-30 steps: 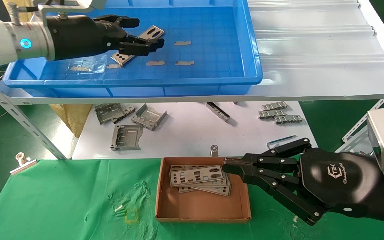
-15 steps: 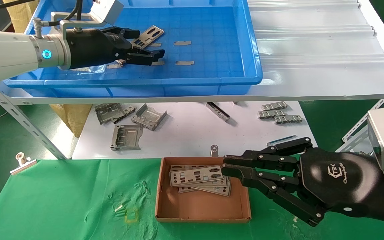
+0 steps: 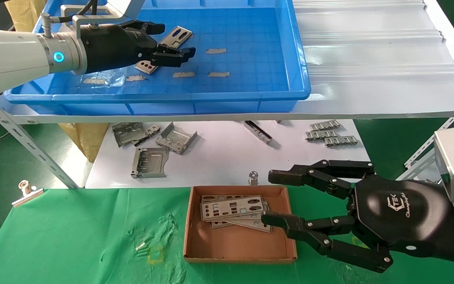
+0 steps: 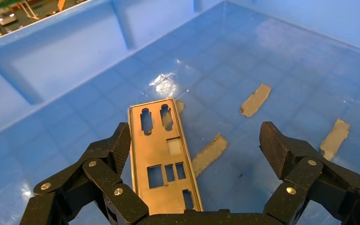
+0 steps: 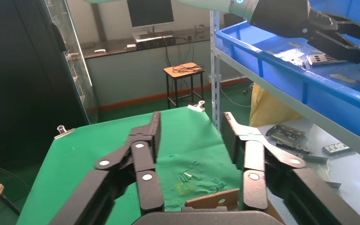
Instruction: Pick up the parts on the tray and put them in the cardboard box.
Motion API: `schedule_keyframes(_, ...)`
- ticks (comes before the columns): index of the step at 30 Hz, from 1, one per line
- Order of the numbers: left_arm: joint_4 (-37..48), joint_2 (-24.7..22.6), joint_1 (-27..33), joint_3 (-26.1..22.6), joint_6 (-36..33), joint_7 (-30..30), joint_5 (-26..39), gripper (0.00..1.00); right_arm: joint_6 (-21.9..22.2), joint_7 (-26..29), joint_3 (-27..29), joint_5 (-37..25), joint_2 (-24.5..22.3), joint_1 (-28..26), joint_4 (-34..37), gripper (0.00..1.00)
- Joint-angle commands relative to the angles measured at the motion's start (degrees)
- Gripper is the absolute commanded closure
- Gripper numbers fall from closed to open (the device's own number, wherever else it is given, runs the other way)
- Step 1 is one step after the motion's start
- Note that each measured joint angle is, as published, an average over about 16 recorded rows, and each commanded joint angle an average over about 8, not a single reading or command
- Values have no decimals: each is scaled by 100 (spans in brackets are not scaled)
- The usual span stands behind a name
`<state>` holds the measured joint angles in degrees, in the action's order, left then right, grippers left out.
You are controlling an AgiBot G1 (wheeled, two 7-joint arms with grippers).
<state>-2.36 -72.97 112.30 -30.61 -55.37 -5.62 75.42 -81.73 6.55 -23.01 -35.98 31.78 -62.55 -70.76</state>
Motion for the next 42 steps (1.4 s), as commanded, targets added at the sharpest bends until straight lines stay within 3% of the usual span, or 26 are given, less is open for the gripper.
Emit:
schedule_keyframes(1,17,-7,14,21,-9,-47,-29,0,0,0,0,0,0,0,0,0)
schedule_keyframes(6,68,-13,50,7,167,-162,-6,0,0,0,0,0,0,0,0,0)
schedule_keyframes(9,93,-20,59,9,329,-231,-6,8,0,0,0,0,0,0,0,0)
schedule_keyframes(13,150,-57,46,30,466,-244,-33,36,0,0,0,0,0,0,0,0)
schedule_keyframes(17,208,-93,33,59,518,-188,-76,77,0,0,0,0,0,0,0,0)
schedule_keyframes(21,248,-122,19,77,573,-133,-102,99,0,0,0,0,0,0,0,0)
schedule_keyframes(42,274,-128,-88,87,636,86,-116,100,0,0,0,0,0,0,0,0)
